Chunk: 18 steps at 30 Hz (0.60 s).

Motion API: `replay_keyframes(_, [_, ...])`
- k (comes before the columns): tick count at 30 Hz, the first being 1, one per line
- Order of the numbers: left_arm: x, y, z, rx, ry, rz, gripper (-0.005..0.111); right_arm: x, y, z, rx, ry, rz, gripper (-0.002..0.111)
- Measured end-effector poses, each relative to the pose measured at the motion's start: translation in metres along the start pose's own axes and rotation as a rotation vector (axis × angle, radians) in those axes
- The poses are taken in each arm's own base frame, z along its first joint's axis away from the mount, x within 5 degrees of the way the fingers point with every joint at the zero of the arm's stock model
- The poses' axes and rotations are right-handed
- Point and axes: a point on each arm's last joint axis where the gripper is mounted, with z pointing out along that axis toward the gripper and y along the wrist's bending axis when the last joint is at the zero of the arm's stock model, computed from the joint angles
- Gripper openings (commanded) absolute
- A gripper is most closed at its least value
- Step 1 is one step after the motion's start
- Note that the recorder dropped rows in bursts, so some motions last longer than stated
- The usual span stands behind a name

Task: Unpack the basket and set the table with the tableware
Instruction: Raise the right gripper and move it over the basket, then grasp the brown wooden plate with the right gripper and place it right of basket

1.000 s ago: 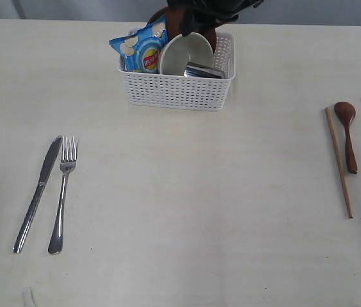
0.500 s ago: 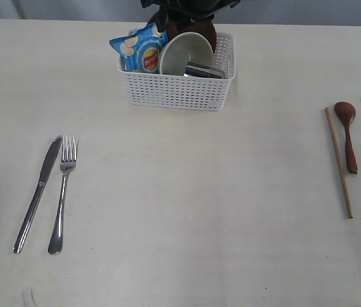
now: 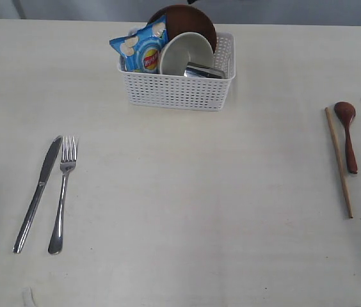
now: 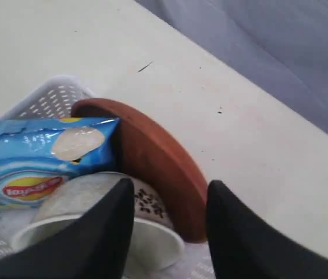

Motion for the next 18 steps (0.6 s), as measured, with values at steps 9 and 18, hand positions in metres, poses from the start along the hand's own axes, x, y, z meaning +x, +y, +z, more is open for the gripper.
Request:
replay_keyframes(9, [0.0,0.0,0.0,0.0,0.0,0.0,0.0,0.012,-0.035,0.032,-0.106,0.043,-0.077,0.04])
replay_keyframes(18, [0.0,0.0,0.0,0.0,0.0,0.0,0.0,0.023,-0.04,0.059,-0.296,-0.016,-0.121,0.04])
